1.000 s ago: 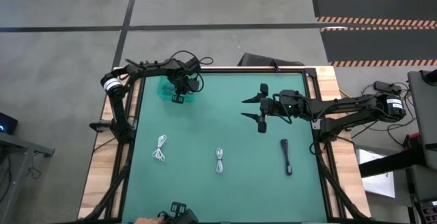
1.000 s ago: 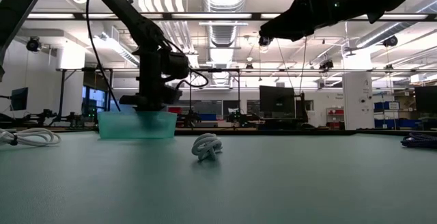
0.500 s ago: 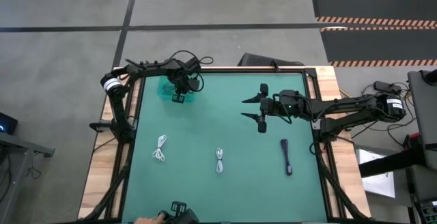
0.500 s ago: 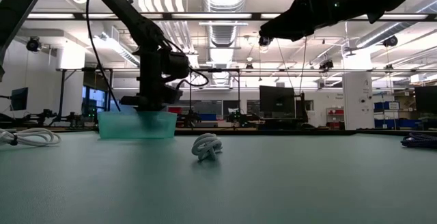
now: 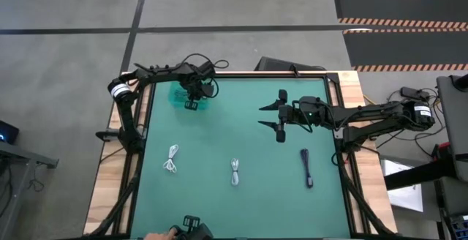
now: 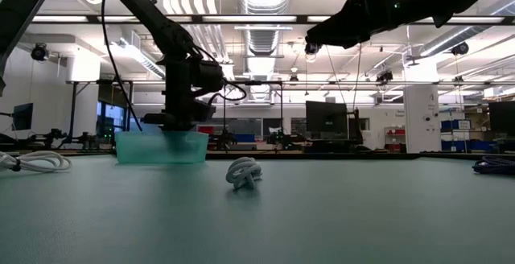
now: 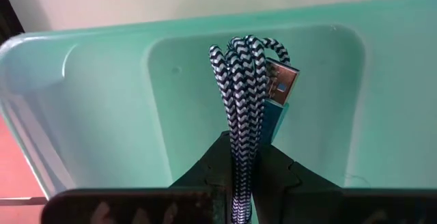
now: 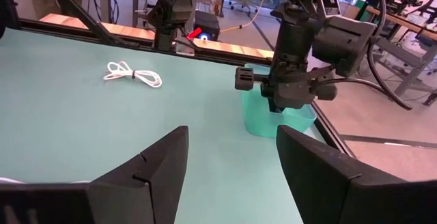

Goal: Pick and place USB-C Cables
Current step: Put the blue USB cable into the blue bin, then put the left white USB cable into the blue bin

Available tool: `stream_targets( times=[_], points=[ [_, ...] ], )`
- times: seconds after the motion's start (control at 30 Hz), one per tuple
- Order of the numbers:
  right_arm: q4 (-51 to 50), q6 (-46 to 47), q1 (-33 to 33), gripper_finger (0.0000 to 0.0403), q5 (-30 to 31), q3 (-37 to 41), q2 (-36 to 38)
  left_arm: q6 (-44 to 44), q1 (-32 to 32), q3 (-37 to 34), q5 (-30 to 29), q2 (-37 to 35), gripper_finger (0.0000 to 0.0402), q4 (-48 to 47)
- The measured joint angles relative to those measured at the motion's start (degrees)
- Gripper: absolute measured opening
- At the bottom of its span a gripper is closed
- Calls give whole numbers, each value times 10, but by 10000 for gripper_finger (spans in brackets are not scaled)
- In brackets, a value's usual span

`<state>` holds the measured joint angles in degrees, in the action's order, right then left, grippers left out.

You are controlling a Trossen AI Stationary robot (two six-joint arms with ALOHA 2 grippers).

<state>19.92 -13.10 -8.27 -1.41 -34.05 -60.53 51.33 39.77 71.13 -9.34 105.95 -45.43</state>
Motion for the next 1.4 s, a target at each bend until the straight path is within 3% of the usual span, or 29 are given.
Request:
stream_targets(
  times=[0.13, 0.53, 1.03, 1.4],
  points=[
    [0, 0, 0, 215, 0, 0, 0, -1, 0, 0, 0, 0, 23, 0],
    [0, 0, 0, 215, 0, 0, 0, -2, 0, 8, -6, 0, 97, 0],
    [0, 0, 0, 215, 0, 0, 0, -19, -6, 13, -17, -36, 101, -1],
    [0, 5, 0, 215, 0, 0, 0, -126, -41, 10, -19, -131, 101, 0]
  ],
)
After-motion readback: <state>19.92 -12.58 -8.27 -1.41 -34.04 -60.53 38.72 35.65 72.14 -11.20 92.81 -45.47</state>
